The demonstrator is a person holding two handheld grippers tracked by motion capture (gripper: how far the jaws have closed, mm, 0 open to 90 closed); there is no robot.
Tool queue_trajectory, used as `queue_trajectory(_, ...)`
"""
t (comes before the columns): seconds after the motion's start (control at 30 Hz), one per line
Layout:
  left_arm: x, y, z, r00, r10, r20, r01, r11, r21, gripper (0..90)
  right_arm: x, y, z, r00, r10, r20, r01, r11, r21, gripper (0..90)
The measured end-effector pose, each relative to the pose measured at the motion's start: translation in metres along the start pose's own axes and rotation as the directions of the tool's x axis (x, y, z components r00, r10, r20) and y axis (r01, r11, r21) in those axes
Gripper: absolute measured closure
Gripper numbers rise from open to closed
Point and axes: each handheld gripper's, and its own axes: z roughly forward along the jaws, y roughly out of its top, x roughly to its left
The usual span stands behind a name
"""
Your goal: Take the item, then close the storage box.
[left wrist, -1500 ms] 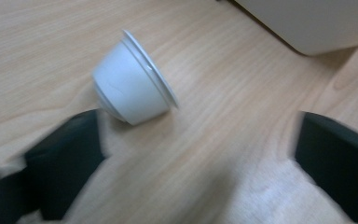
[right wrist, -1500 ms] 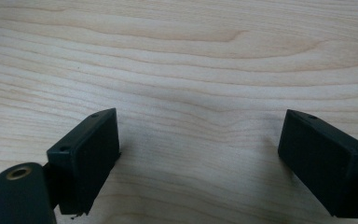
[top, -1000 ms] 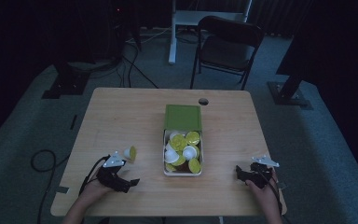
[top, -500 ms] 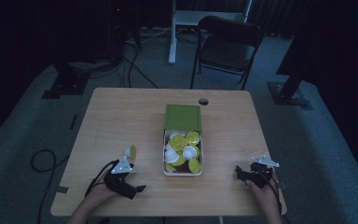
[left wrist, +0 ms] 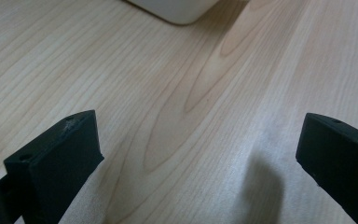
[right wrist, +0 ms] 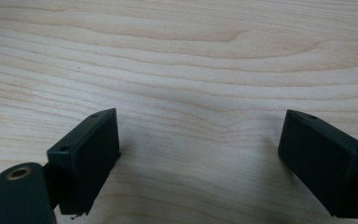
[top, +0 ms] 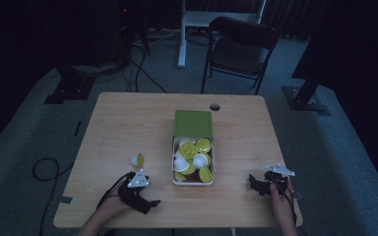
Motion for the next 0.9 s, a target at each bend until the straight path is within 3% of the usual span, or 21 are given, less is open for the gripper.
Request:
queue_trajectory(0.63,-0.004,0.006,0.001,0.9998,0.019,0.006,-0.019,0.9998,-0.005,0.0,0.003,-0.001,-0.001,0.9999,-0.010,-0.003,0.010,1.000,-0.004,13.1)
queue_trajectory(0.73,-0.005,0.009,0.001,0.9997,0.022,-0.005,-0.022,0.9996,-0.015,0.0,0.009,-0.002,-0.003,0.9997,-0.010,-0.021,0.010,1.000,-0.006,12.7)
queue_trajectory(0.9,-0.003,0.015,-0.003,0.9995,0.012,-0.030,-0.014,0.9982,-0.058,0.0,0.022,0.000,-0.007,0.9954,-0.040,-0.087,0.037,0.999,-0.026,12.4)
